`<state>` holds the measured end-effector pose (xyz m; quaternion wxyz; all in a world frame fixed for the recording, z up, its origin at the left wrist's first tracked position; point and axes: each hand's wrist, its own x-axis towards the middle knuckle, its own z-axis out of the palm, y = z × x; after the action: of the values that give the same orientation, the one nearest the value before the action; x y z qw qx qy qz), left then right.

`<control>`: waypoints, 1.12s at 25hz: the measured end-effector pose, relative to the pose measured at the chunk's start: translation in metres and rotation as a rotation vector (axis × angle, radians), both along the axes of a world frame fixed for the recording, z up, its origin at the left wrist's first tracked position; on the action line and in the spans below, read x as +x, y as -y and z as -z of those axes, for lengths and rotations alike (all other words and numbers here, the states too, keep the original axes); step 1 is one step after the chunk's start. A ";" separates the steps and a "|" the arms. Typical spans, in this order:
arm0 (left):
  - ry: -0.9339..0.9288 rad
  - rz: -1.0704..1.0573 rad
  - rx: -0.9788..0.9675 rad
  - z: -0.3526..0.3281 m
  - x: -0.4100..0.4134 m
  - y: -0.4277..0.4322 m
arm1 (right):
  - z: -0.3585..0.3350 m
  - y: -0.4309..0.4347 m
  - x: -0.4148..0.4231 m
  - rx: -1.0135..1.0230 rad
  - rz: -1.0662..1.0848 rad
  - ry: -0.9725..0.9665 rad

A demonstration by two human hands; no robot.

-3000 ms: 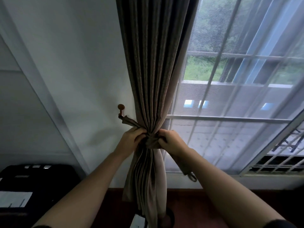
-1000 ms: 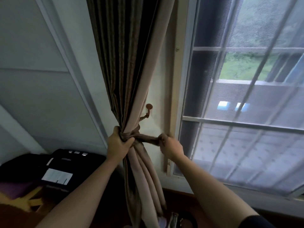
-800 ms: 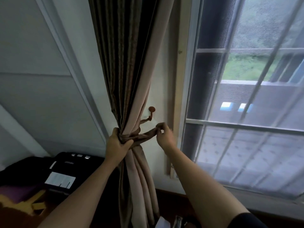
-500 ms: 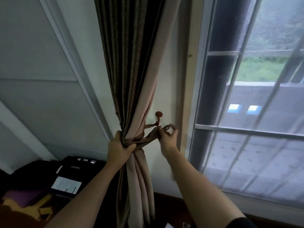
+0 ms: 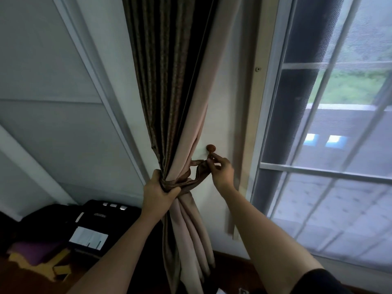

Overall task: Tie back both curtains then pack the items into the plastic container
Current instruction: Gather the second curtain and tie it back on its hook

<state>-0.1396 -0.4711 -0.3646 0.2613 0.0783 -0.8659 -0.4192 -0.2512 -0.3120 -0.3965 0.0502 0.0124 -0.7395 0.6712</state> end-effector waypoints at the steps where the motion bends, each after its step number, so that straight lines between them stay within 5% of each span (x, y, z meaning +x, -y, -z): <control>1: 0.001 -0.005 -0.004 0.000 0.000 -0.001 | -0.002 -0.002 -0.001 0.012 -0.012 -0.016; 6: -0.002 -0.010 -0.013 0.001 -0.001 -0.002 | 0.002 -0.007 -0.001 -0.108 -0.068 -0.036; 17: -0.016 0.005 0.024 0.007 -0.001 -0.002 | 0.016 -0.001 -0.001 0.160 0.023 -0.236; 25: 0.000 -0.008 0.002 0.007 -0.002 -0.002 | 0.011 -0.009 -0.013 0.204 -0.057 -0.209; 28: 0.009 -0.015 0.000 0.007 -0.003 -0.001 | -0.001 -0.013 -0.019 0.364 -0.130 -0.238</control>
<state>-0.1426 -0.4696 -0.3716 0.2604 0.0865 -0.8666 -0.4168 -0.2699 -0.2988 -0.3959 0.0906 0.1477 -0.8349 0.5224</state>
